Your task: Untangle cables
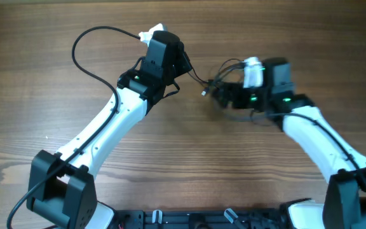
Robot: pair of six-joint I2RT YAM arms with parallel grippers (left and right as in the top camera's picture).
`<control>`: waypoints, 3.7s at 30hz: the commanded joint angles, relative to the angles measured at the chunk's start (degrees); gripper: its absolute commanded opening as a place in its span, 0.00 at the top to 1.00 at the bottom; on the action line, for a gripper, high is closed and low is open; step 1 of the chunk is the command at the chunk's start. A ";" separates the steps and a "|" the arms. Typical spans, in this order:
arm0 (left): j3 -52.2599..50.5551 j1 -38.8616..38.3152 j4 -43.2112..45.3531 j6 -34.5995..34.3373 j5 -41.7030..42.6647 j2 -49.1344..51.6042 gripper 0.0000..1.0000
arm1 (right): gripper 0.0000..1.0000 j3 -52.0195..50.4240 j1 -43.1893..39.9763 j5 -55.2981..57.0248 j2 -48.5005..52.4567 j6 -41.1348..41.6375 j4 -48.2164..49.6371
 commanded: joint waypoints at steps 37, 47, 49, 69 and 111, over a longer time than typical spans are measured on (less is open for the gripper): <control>0.20 42.51 -8.48 7.93 5.03 -23.32 0.88 | 0.51 5.09 -24.76 25.22 -1.75 7.13 -13.09; 0.15 27.80 -9.31 4.42 36.17 -11.67 0.00 | 0.00 5.07 -21.59 14.19 -1.36 7.19 -10.60; 0.15 22.29 -9.73 -5.99 35.91 -7.74 0.00 | 0.00 5.07 -21.42 14.19 -1.36 7.19 -10.58; 0.15 -9.97 5.73 -66.93 11.65 18.40 0.77 | 0.00 5.07 -21.42 14.08 -1.36 7.32 -13.11; 0.15 31.63 3.89 14.12 22.86 -17.68 0.96 | 0.54 0.20 -32.11 14.43 6.86 5.97 -10.62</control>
